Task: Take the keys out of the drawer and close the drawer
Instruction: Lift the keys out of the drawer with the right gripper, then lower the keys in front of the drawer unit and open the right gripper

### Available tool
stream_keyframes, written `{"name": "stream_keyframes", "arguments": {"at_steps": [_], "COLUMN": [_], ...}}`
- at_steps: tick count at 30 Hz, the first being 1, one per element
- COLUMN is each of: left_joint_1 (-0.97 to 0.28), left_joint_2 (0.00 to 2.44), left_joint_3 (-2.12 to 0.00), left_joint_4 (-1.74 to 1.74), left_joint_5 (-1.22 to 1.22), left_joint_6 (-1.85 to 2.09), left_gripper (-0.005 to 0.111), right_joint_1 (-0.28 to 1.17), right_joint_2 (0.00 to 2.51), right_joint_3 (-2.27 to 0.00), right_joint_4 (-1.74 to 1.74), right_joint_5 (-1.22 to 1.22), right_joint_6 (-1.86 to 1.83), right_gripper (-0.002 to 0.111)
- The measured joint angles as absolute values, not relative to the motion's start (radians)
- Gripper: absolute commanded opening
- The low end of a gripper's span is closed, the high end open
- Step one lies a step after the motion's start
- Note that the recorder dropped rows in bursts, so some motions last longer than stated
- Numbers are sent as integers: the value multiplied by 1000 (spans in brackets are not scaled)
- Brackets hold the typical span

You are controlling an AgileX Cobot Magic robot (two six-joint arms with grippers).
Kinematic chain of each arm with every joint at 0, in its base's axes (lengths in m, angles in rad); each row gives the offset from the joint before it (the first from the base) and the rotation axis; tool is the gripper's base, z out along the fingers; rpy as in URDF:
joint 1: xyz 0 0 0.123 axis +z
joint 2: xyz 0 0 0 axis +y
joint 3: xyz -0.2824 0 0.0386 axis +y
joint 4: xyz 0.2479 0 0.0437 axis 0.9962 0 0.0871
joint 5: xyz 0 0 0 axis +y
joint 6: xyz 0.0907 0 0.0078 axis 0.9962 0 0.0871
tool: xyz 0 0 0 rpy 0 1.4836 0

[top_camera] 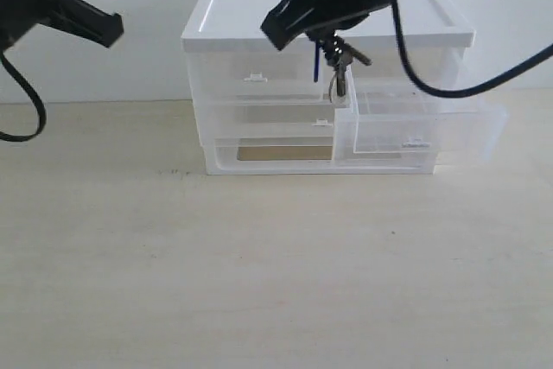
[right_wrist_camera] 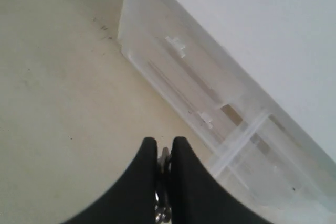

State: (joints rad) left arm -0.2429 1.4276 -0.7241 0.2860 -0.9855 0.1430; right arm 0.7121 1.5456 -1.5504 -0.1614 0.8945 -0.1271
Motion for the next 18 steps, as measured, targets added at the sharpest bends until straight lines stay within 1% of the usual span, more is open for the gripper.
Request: {"name": "stream_keyframes", "arguments": {"at_steps": [5,10,18], "left_joint_1": [-241,-241,-241], "left_joint_2": [1368,1367,1367], "left_joint_3": [-705,-703,-702], "left_joint_4": [237,234,233], "left_joint_5": [-955,-945,-942], "left_joint_6": [143,146,147], "left_gripper": [4,4,4], "right_joint_1": [744,746,746], "right_joint_2": [1652,1788,1882], "right_joint_3": [-1550,-1544,-1544], "right_joint_4": [-105,-87,-100], "right_joint_5": [881,874,850], "right_joint_6": [-127,-129,-131], "right_gripper": [0,0,0]}}
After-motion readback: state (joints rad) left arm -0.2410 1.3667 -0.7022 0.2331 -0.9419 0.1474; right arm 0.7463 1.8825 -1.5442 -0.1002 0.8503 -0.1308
